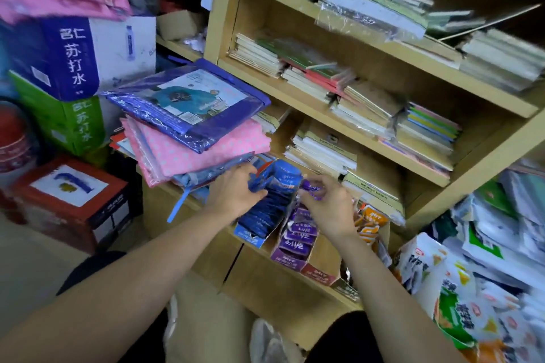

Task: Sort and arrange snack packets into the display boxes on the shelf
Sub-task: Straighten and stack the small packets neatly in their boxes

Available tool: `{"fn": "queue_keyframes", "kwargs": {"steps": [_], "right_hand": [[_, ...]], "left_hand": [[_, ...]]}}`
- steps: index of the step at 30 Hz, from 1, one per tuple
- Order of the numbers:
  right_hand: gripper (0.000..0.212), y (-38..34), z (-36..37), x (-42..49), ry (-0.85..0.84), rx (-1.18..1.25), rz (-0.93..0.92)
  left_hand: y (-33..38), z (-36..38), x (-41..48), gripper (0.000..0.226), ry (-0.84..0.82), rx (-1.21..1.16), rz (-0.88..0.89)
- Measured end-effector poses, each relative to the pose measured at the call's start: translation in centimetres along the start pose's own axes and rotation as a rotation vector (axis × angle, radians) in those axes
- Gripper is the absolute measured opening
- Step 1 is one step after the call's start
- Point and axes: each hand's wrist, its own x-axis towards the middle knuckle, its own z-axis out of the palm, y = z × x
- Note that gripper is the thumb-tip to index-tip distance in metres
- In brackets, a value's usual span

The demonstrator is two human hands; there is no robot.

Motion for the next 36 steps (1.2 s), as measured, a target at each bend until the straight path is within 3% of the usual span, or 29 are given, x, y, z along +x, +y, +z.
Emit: {"fn": "queue_keyframes", "kwargs": {"steps": [3,7,12,15,19,23,31,36], "right_hand": [[0.044,0.2,1.5,3.3,-0.052,0.061,0.035],[0.041,1.6,4.0,6.0,-0.175,0.034,0.020],[0.004,3.4,4.8,7.1,-0.140,-0.084,-0.167],[0.006,4.0,4.5,7.5,-0.102,-0.027,-0.164],[0.010,4.3,3.8,7.6,0.010,0.164,-0.052],[0.015,4.1,3.4,7.0,0.119,0.269,-0.045],[0.018,4.2,5.0,5.7,-0.115,-0.017,-0.246],[0.017,4.5,4.6,5.7,-0.198,0.042,-0.221]], "left_hand": [[-0.3,0.5,1.7,0.014,0.060,0.029,0.024],[-1.5,0.4,4.0,0.003,0.105,-0.108,-0.011],[-2.2,0.5,5.4,0.007,0.210,-0.255,-0.012],[-2.0,0.1,5.3,0.016,0.247,-0.316,0.008],[-1.5,-0.5,4.8,0.002,0.265,-0.243,0.076],[-1.2,-0.8,4.4,0.007,0.265,-0.243,0.112],[-1.6,-1.5,5.0,0.008,0.321,-0.449,0.176],[-0.7,-3.2,5.1,0.009,0.412,-0.626,0.298]]}}
